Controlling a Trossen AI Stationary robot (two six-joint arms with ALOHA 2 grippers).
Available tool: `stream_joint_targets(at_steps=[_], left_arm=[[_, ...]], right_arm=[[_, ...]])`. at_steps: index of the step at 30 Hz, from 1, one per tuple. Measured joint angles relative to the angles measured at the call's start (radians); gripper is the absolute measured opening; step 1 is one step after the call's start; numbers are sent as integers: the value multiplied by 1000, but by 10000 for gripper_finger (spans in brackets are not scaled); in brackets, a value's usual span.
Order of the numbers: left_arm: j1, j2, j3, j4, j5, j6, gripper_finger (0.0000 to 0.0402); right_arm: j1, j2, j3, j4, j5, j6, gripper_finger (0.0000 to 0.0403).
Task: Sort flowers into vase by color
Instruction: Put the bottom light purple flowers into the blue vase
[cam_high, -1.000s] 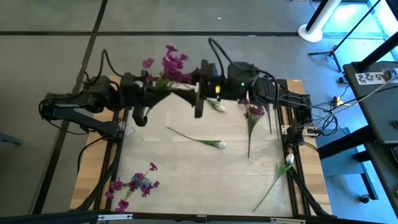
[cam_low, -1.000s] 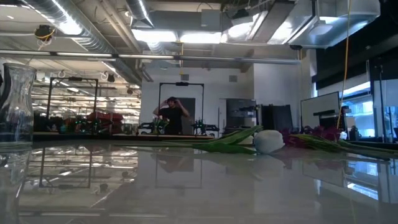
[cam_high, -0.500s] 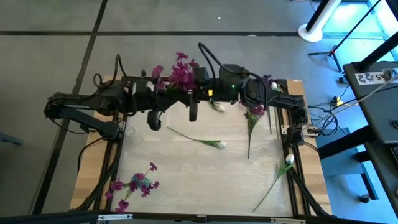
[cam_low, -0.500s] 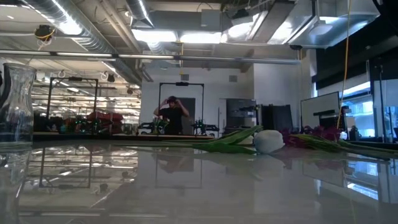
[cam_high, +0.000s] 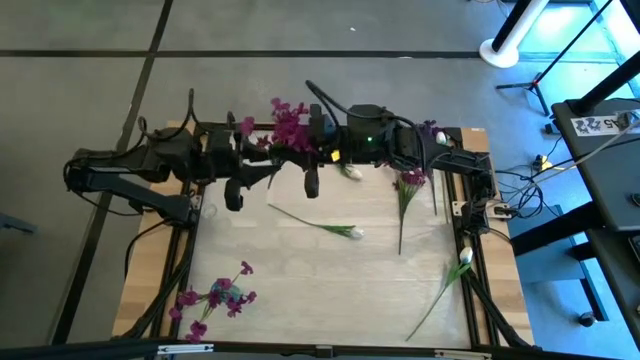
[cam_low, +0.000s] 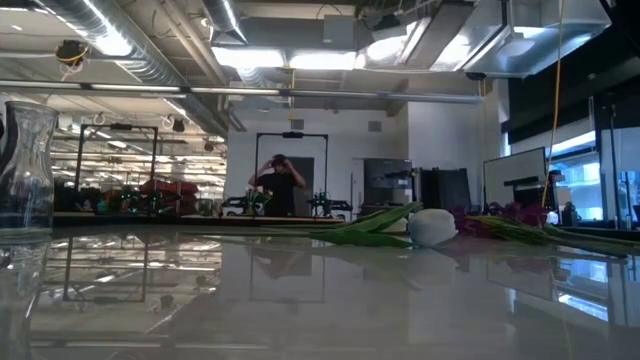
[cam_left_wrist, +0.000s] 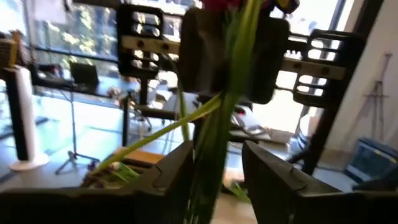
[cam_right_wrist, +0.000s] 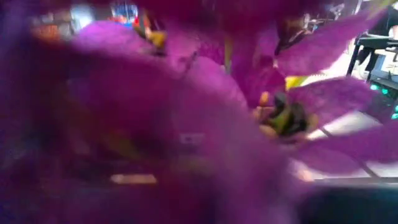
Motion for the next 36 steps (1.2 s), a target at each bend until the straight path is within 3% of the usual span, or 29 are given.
stream_joint_targets(at_steps=[9,14,18,22,30,36], left_arm=[[9,64,0,-3,70,5,156],[15,93,0,-43,72,-19,128],[15,121,0,-49,64,-19,78],[6,117,0,-51,36,-18,14],[-61,57,0,-148,-100,-18,9],[-204,-61,0,-313,-165,-42,8]], right_arm=[[2,0,0,-143,20,23,26],[3,0,0,-198,20,37,22],[3,0,0,-215,22,36,34],[2,-3,0,-242,-3,50,86],[2,-60,0,-201,-26,40,228],[42,-132,2,-201,13,-54,262]])
